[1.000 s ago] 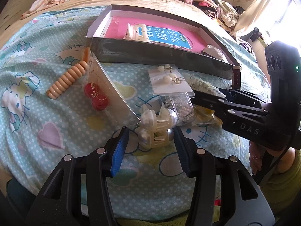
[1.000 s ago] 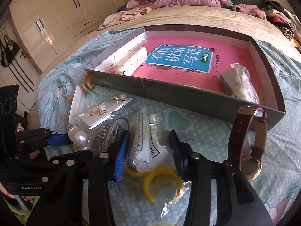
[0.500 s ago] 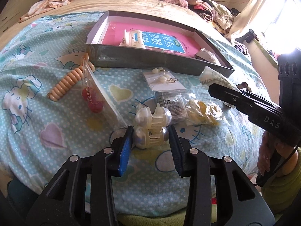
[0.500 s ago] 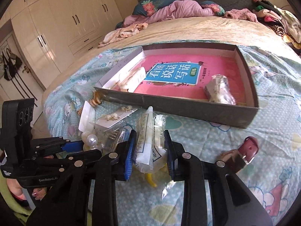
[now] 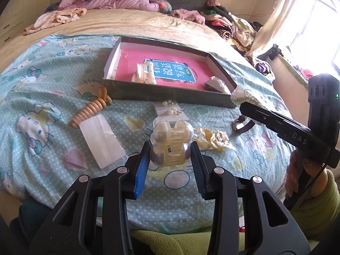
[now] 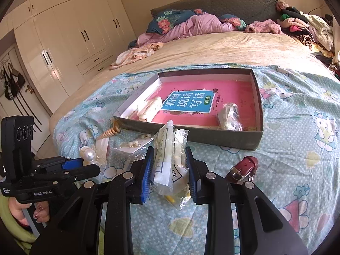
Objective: Organize jewelry
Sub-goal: 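Carry the earrings and bag into the grey box and open both tools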
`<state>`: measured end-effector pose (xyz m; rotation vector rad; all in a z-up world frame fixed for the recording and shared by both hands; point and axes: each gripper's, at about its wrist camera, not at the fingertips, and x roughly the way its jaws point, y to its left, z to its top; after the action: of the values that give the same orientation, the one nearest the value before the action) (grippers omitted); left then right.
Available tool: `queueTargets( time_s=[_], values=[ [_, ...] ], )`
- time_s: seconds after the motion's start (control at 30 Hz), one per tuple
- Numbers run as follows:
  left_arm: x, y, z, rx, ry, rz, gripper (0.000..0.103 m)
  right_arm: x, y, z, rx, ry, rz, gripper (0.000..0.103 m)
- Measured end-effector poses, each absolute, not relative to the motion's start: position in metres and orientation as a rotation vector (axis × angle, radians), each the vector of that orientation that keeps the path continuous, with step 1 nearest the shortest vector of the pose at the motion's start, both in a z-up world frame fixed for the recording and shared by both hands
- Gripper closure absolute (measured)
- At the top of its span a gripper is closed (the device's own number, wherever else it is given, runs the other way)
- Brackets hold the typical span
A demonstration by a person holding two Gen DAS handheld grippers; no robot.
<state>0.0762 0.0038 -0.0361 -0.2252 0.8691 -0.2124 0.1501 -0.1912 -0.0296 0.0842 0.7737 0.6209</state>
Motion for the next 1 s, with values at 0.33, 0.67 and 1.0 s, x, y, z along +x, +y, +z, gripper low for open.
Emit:
queueTargets(
  time_s=[0.33, 0.67, 1.0],
  values=[
    [0.076, 0.014, -0.015, -0.246, 0.817, -0.184, 0.073, 0.147, -0.198, -0.013, 0.104, 0.721, 0.626, 0.075],
    [0.087, 0.013, 0.004, -0.238, 0.783, -0.185, 0.073, 0.15, -0.199, 0.003, 0.111, 0.676, 0.619, 0.075],
    [0.1, 0.008, 0.012, -0.21, 0.774, -0.189, 0.073, 0.158, -0.202, 0.014, 0.115, 0.643, 0.614, 0.075]
  ],
)
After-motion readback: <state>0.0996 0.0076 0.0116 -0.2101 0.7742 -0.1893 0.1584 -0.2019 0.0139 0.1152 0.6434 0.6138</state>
